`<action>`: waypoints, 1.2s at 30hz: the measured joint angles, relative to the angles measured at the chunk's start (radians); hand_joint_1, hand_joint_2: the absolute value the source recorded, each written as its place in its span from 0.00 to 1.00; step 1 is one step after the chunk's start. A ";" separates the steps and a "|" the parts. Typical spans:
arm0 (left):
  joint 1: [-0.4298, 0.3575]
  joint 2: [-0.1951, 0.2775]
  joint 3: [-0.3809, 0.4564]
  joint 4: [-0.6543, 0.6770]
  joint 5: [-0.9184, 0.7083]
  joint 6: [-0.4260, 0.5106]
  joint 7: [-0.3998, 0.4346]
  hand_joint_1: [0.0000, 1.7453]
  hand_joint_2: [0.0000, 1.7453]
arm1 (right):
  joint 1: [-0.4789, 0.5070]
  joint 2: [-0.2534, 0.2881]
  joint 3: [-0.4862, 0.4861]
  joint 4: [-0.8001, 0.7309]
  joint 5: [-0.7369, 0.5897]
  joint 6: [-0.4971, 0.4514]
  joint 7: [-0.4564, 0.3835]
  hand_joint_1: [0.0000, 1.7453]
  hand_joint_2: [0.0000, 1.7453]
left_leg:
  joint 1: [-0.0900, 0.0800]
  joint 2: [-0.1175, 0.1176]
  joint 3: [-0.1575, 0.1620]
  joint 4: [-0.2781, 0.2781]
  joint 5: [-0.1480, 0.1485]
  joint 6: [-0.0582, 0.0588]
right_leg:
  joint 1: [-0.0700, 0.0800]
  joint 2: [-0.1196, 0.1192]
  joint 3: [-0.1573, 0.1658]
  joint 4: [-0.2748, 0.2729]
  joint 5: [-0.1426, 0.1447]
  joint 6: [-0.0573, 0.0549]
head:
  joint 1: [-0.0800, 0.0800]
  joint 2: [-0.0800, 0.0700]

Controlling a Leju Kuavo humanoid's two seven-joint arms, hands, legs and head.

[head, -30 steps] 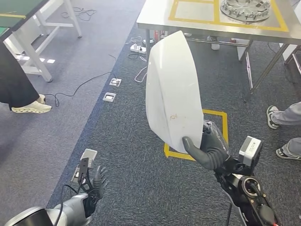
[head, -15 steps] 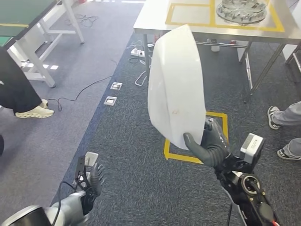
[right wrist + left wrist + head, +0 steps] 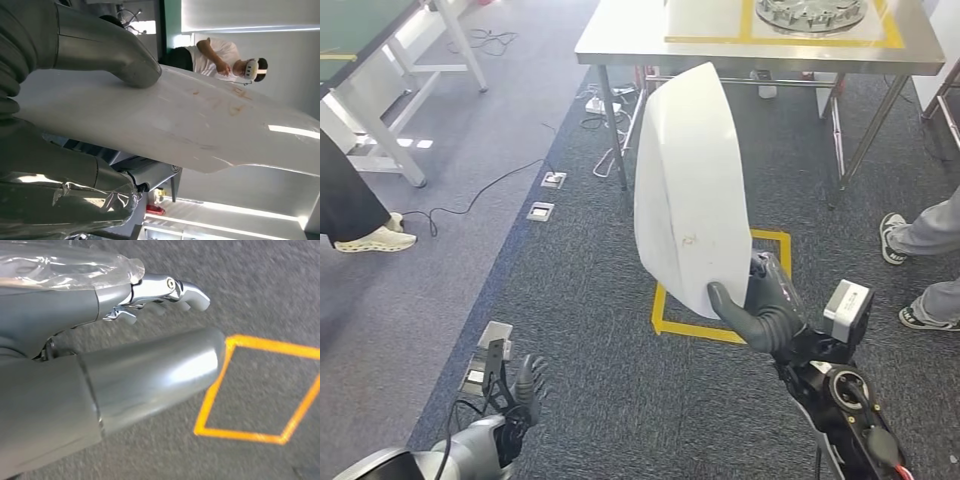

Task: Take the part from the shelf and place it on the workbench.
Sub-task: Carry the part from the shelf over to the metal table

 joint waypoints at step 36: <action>0.007 -0.003 -0.001 0.000 0.004 -0.011 -0.002 0.00 0.00 | -0.014 0.000 -0.003 0.002 0.006 0.003 -0.001 1.00 1.00 | -0.056 0.000 -0.118 0.159 -0.039 0.050 | 0.050 -0.025 0.053 -0.104 0.042 -0.056 | 0.021 0.000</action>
